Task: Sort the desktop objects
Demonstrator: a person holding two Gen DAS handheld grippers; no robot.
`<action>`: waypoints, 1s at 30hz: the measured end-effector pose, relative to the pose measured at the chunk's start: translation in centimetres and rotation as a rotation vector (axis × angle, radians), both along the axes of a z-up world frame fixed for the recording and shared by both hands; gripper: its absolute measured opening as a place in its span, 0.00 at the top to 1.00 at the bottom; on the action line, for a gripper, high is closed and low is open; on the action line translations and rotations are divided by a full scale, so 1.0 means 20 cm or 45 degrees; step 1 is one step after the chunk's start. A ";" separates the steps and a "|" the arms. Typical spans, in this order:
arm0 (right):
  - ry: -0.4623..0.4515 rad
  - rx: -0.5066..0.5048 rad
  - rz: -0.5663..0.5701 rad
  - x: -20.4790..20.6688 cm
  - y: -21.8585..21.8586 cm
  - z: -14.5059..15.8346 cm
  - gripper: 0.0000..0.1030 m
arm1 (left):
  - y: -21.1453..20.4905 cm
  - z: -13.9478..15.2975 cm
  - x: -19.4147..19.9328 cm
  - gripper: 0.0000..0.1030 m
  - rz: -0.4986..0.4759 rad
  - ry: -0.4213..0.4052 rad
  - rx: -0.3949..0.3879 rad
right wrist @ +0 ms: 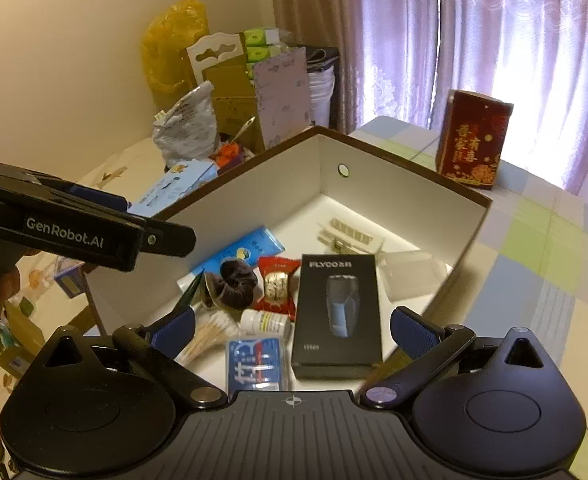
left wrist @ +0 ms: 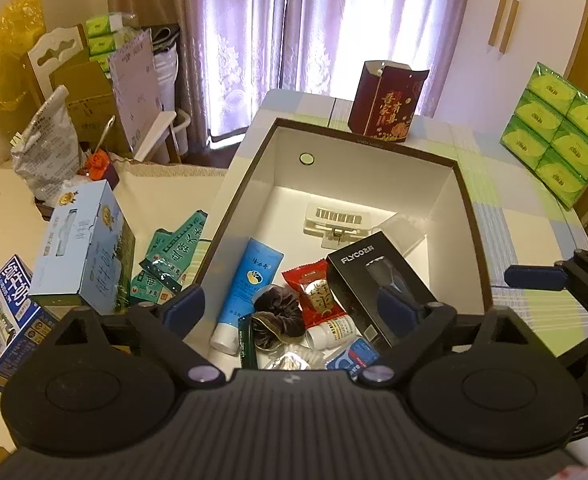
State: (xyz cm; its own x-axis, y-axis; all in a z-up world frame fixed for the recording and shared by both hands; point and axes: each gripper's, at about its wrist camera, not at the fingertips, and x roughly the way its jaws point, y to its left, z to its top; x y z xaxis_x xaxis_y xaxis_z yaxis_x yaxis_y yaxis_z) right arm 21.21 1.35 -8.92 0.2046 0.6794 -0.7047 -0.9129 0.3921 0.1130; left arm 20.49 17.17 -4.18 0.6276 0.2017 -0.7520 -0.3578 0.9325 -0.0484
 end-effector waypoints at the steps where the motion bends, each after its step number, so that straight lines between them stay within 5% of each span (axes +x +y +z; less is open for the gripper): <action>1: -0.002 -0.001 -0.008 -0.01 -0.02 0.01 0.02 | -0.01 0.01 -0.01 0.08 0.006 -0.005 0.005; 17: -0.032 0.022 -0.050 -0.09 -0.40 0.08 0.02 | -0.34 0.07 -0.26 0.03 0.102 -0.049 0.090; 30: -0.052 0.034 0.065 -0.14 -0.65 0.15 0.02 | -0.65 0.17 -0.44 0.03 0.200 -0.040 0.113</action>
